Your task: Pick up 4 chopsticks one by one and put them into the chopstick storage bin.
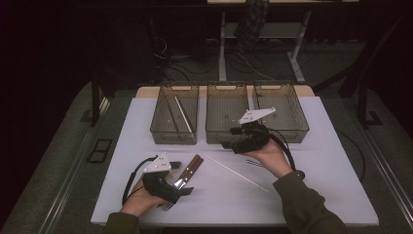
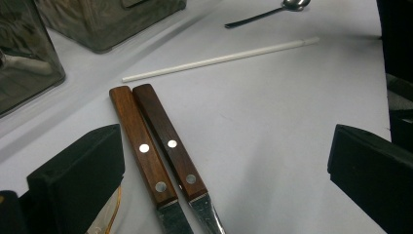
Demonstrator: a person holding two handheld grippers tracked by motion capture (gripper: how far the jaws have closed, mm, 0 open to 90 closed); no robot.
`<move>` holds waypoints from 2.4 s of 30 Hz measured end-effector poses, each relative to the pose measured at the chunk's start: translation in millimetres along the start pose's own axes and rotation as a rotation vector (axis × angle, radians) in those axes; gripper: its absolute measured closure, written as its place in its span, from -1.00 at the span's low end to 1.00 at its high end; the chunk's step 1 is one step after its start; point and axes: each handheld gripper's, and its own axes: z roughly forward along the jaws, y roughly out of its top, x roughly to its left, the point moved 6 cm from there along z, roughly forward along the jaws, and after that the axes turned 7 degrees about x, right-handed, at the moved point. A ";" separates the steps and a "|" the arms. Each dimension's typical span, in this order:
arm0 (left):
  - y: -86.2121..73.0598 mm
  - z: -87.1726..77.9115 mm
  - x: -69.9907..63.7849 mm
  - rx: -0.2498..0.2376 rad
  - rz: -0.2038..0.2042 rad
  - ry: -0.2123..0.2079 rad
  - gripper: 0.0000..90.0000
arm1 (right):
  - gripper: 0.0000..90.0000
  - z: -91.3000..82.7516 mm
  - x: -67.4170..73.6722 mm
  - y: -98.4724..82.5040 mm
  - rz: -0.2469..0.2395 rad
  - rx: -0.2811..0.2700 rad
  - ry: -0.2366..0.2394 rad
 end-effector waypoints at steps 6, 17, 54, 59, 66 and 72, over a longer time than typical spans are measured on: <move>-0.4 0.5 0.2 0.004 0.000 0.001 -1.00 | -0.20 -9.1 -1.1 -28.8 0.020 0.017 0.010; -0.8 -0.3 0.1 0.008 0.007 0.009 -1.00 | -0.17 -29.6 3.8 -62.6 0.030 0.013 0.017; 0.3 -0.4 -1.6 0.011 0.016 0.006 -1.00 | 0.72 -13.7 21.1 -126.1 -0.001 0.226 0.031; 0.6 -0.2 -1.9 0.009 0.016 0.005 -1.00 | 0.79 -10.4 22.0 -127.9 -0.021 0.242 0.010; 0.2 0.6 -2.0 0.013 0.018 0.004 -1.00 | 0.83 -9.2 24.4 -129.1 -0.043 0.233 -0.013; 0.4 0.8 -2.4 0.016 0.021 0.003 -1.00 | 0.86 -9.3 23.9 -129.5 -0.035 0.229 -0.013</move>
